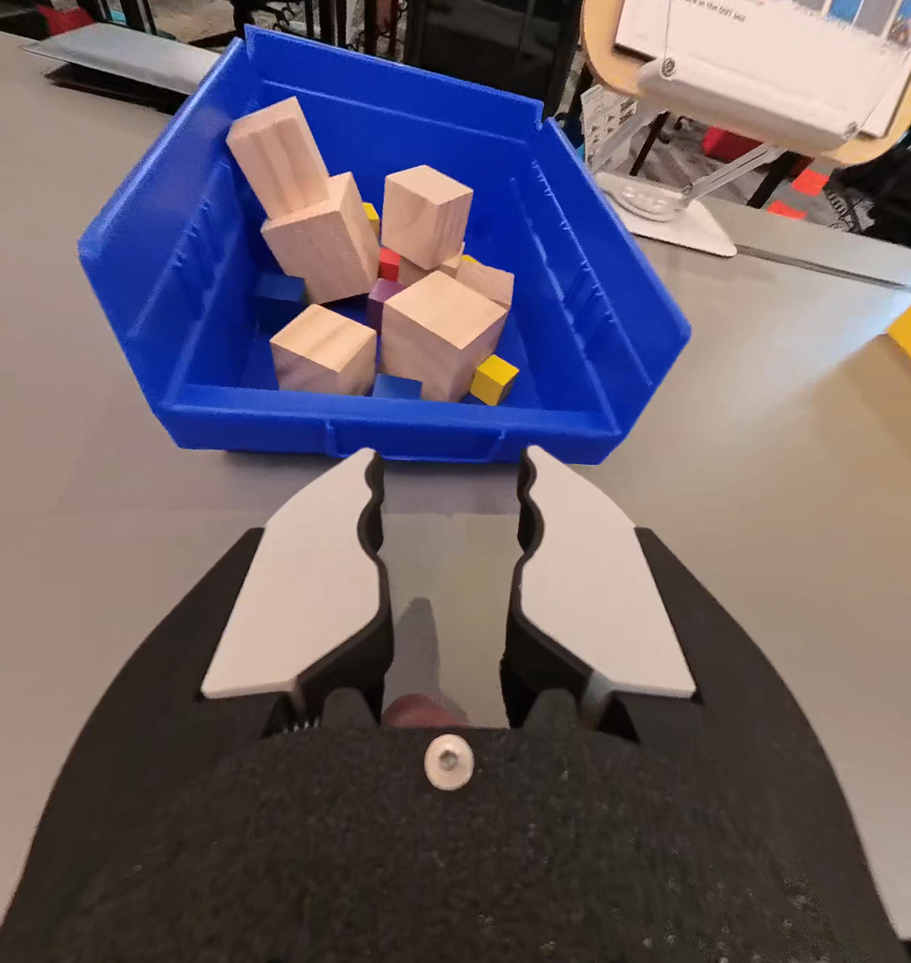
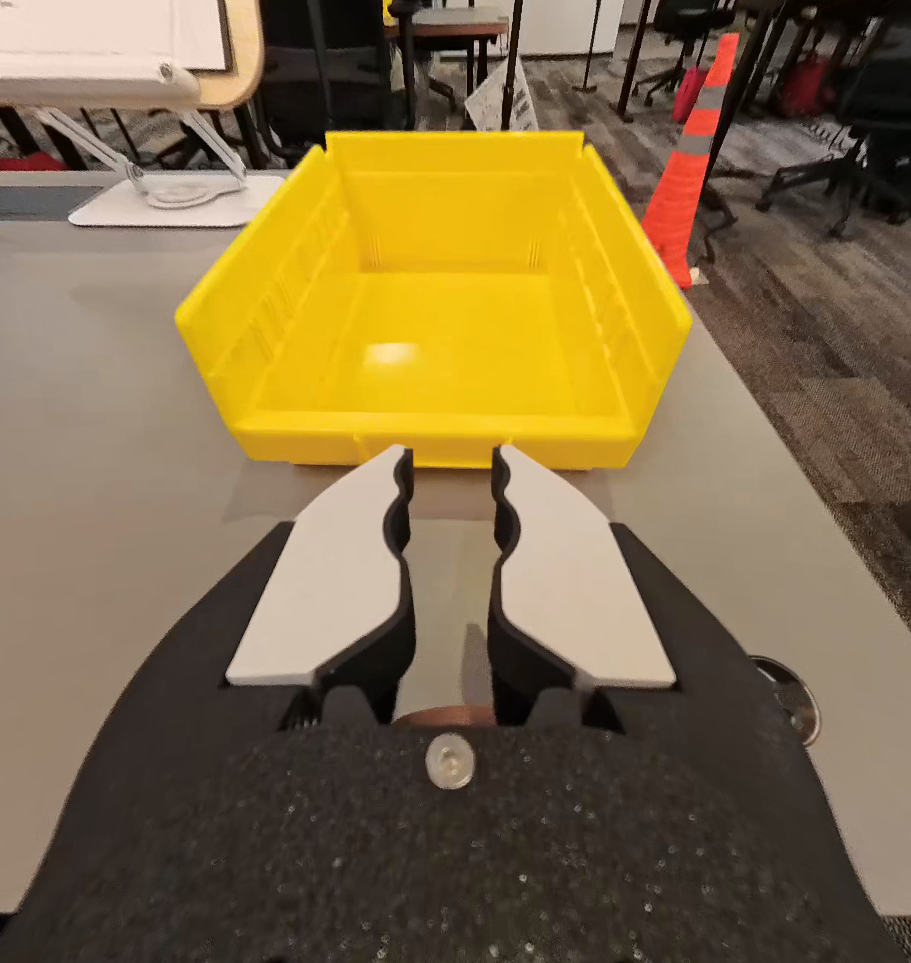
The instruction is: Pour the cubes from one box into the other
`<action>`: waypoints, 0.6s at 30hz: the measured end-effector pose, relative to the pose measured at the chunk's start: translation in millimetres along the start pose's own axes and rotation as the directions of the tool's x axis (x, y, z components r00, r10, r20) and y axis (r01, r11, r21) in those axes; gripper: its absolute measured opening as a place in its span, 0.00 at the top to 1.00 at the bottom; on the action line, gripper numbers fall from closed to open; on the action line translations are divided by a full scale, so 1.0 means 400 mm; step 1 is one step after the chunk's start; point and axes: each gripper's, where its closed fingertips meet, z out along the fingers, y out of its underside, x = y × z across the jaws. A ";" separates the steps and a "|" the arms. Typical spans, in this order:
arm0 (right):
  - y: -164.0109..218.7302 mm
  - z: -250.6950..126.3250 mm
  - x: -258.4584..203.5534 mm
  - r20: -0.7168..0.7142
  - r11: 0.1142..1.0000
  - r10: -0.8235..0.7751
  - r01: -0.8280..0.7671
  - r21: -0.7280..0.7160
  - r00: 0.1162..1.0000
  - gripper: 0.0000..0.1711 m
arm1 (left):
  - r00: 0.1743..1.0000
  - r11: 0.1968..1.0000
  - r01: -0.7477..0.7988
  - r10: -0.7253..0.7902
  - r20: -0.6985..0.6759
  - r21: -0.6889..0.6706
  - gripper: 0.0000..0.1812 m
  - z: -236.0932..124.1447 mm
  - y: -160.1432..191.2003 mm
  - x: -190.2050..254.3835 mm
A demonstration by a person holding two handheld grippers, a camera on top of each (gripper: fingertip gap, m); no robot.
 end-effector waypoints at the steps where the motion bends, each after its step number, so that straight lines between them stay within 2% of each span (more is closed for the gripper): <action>1: 0.013 0.008 -0.003 0.002 1.000 0.000 0.000 -0.016 1.000 0.84 | 1.000 1.000 -0.012 0.012 0.007 -0.002 0.73 0.003 0.001 -0.004; 4: 0.039 0.021 -0.021 0.033 0.998 0.038 -0.036 -0.061 0.999 0.83 | 0.997 0.998 -0.059 0.060 0.041 -0.009 0.73 0.010 0.003 -0.014; 12: 0.033 0.026 -0.013 0.034 0.995 0.089 -0.087 -0.049 0.995 0.83 | 0.985 0.989 -0.151 0.150 0.083 -0.005 0.74 0.011 0.000 -0.027; 18: 0.034 0.033 -0.034 0.065 0.994 0.098 -0.094 -0.059 0.993 0.83 | 0.987 0.991 -0.132 0.133 0.088 -0.009 0.75 0.003 0.004 -0.033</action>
